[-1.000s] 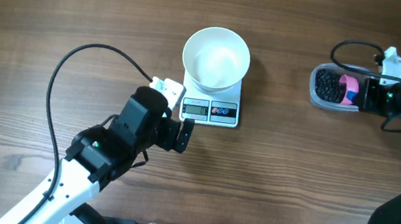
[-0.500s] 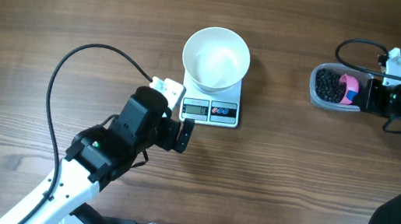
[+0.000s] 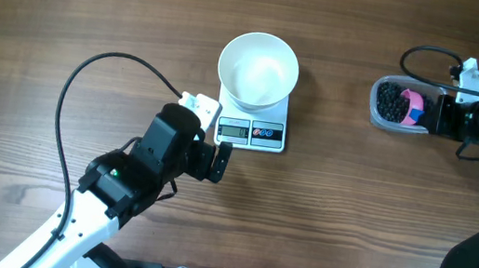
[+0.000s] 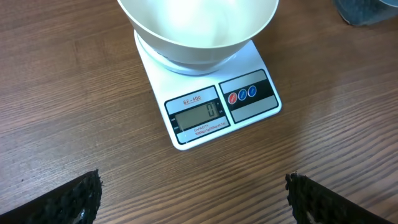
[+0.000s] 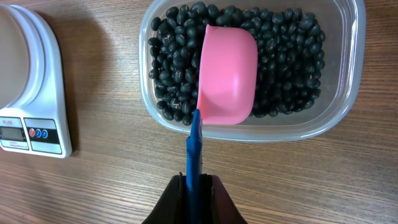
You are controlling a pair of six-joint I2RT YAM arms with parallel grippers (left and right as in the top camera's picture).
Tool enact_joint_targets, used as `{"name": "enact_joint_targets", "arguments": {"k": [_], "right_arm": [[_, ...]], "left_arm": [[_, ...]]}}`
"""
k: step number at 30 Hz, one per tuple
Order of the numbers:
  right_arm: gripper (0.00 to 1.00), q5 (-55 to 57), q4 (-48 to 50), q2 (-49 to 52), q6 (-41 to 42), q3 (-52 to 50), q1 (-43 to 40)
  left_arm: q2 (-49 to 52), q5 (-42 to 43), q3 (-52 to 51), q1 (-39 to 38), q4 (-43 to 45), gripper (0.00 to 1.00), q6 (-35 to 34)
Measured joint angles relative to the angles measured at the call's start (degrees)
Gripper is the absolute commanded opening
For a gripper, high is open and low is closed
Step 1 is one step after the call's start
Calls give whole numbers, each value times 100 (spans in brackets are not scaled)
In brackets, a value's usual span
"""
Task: Scoop item into bowl and weigh 150g on scale
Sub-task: 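Push the pink scoop into the black beans with the right gripper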
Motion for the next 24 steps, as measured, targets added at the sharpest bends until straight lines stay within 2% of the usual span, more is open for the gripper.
{"name": "enact_joint_targets", "arguments": {"k": [24], "right_arm": [[4,-133,144,98,199,-2,0]], "left_arm": [[0,0,0,0,-2,100,0]]}}
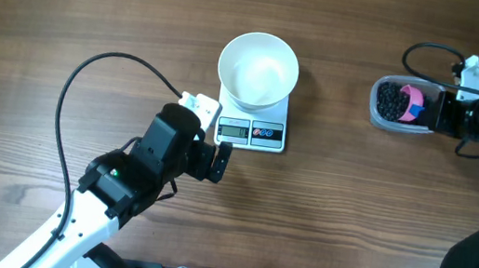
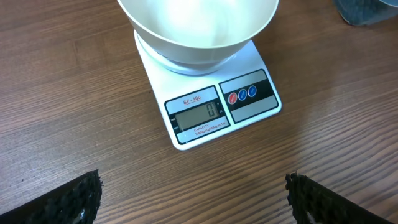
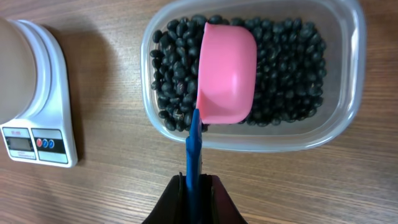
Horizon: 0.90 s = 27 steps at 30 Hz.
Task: Scoop item into bowl and weigh 150g on scale
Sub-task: 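Push the pink scoop into the black beans with the right gripper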
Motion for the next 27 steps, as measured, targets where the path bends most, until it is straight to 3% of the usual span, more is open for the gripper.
{"name": "enact_joint_targets", "arguments": {"k": [27], "right_arm": [[4,-643,-44,236,44,0,-363]], "left_arm": [[0,0,0,0,2,100,0]]}}
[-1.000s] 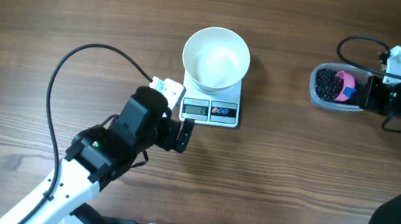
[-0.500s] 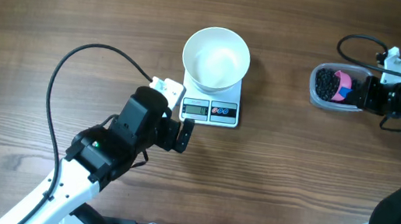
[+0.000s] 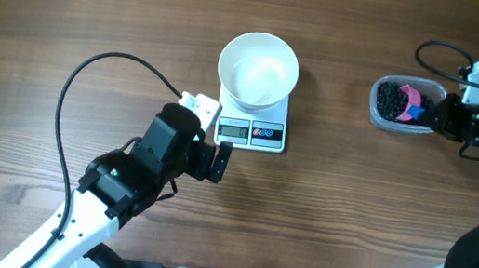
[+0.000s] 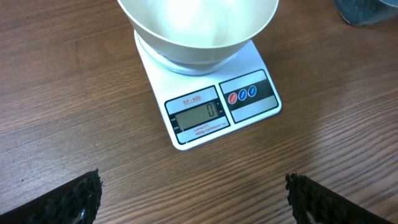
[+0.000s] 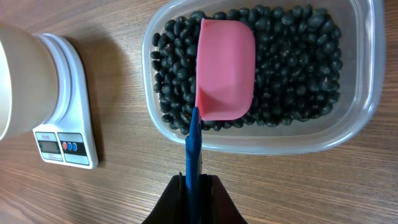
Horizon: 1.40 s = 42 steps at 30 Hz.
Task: Scoop item into bowl and weigh 150g on scale
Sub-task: 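Push the pink scoop into the black beans with the right gripper, then lift the bean-filled scoop out of the tub with the right gripper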
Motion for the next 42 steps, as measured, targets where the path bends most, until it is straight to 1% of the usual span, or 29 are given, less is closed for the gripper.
{"name": "enact_joint_targets", "arguments": {"k": [12,24,42], "right_arm": [[4,-321,-59,133,2,0,-131],[4,-793,-83,280,109,0,-520],[4,-1329,-155,448,153,0,-645]], "left_arm": [[0,0,0,0,-2,100,0],[0,0,0,0,-2,100,2],[0,0,0,0,-2,100,0]]}}
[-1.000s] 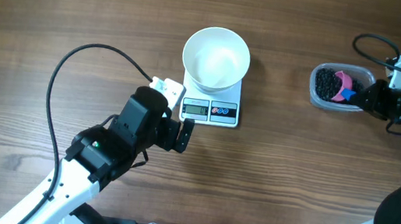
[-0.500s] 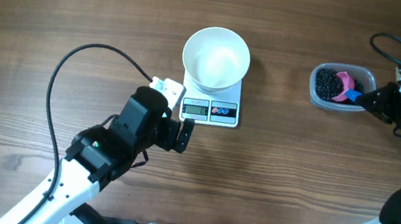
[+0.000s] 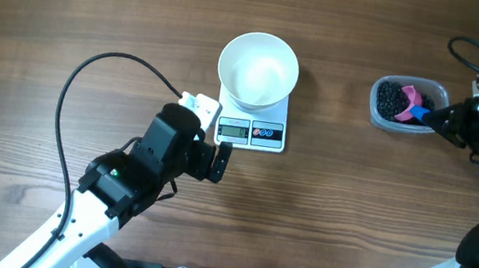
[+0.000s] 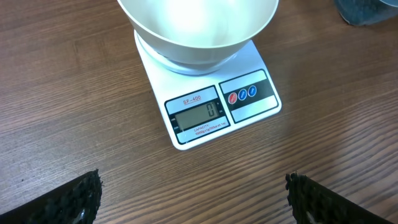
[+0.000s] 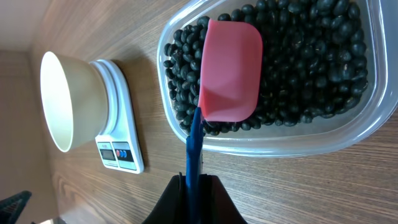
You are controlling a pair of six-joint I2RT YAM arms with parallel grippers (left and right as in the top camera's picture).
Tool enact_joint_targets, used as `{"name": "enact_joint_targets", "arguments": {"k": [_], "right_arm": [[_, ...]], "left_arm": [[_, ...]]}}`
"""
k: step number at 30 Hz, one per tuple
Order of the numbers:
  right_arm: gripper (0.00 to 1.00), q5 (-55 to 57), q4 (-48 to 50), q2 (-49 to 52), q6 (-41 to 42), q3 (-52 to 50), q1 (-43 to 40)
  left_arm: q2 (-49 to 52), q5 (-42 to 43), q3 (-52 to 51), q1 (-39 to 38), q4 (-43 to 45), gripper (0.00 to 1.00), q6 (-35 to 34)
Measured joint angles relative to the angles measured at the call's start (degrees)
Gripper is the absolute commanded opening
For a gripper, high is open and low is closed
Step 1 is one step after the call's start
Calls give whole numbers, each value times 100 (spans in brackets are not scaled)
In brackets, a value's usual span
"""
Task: Scoop item into bowl and weigh 150g on scale
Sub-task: 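Lift the bean-filled scoop out of the tub with the right gripper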
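An empty white bowl [image 3: 258, 68] stands on a white digital scale [image 3: 252, 133] whose display [image 4: 203, 112] reads 0. At the right, a clear tub of black beans [image 3: 392, 101] holds a pink scoop [image 5: 230, 70] lying bottom up on the beans. My right gripper [image 5: 194, 181] is shut on the scoop's blue handle [image 5: 194, 146], just outside the tub's near wall. My left gripper [image 4: 193, 196] stands open in front of the scale, with nothing between its fingers.
The scale has red and blue buttons [image 4: 242, 95] beside the display. A black cable [image 3: 87, 84] loops over the wooden table [image 3: 69, 7] left of the scale. The right arm reaches in from the right edge.
My right wrist has tilted and drawn back to the right, so the bowl and scale now show at the left of its view. The scoop still lies bottom up on the beans. The left arm is unmoved.
My right gripper held the scoop's handle throughout, with the pink scoop bottom up over the beans. Frame by frame the right arm shifted rightward and its view rolled, bringing more of the scale and then the bowl into sight. The scale stayed at 0 and the bowl empty.
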Motion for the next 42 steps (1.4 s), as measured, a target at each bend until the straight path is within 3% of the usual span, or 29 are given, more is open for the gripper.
{"name": "enact_joint_targets", "arguments": {"k": [22,42], "right_arm": [[4,-306,-201,17,22,-2,-527],[4,-1904,-595,17,24,-2,-1340]], "left_arm": [[0,0,0,0,0,100,2],[0,0,0,0,0,100,0]]}}
